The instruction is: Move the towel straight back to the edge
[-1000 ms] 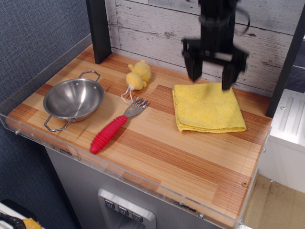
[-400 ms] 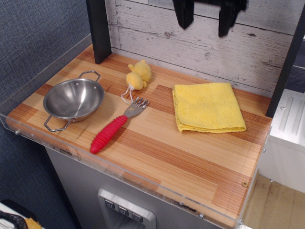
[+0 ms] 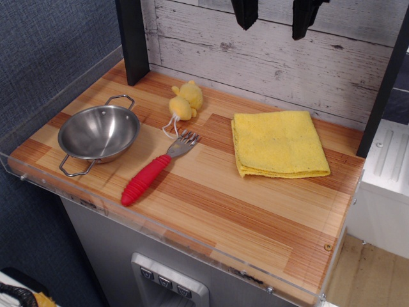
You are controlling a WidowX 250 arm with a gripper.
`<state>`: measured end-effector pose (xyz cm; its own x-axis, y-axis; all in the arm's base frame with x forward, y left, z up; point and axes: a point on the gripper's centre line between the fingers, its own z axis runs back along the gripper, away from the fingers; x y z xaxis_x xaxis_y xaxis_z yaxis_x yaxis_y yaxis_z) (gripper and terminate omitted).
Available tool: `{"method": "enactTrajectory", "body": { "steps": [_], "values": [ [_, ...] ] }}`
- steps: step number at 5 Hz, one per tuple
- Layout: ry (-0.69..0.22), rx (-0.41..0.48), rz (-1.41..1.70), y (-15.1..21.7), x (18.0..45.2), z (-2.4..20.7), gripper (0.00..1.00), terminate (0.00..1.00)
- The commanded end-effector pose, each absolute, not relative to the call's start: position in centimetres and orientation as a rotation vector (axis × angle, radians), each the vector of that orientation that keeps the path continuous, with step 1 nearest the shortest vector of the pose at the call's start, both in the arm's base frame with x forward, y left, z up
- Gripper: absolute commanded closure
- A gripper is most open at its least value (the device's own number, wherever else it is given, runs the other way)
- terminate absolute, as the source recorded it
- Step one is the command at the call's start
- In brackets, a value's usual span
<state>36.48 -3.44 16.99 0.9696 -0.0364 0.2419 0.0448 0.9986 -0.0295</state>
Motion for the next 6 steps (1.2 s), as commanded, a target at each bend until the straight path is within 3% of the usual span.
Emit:
{"method": "enactTrajectory", "body": {
  "steps": [1, 5, 6],
  "values": [
    [-0.292, -0.035, -0.038, -3.21, 36.22, 18.68, 0.0, 0.0],
    [-0.292, -0.035, -0.038, -3.21, 36.22, 18.68, 0.0, 0.0],
    [-0.292, -0.035, -0.038, -3.21, 36.22, 18.68, 0.0, 1.0]
  ]
}}
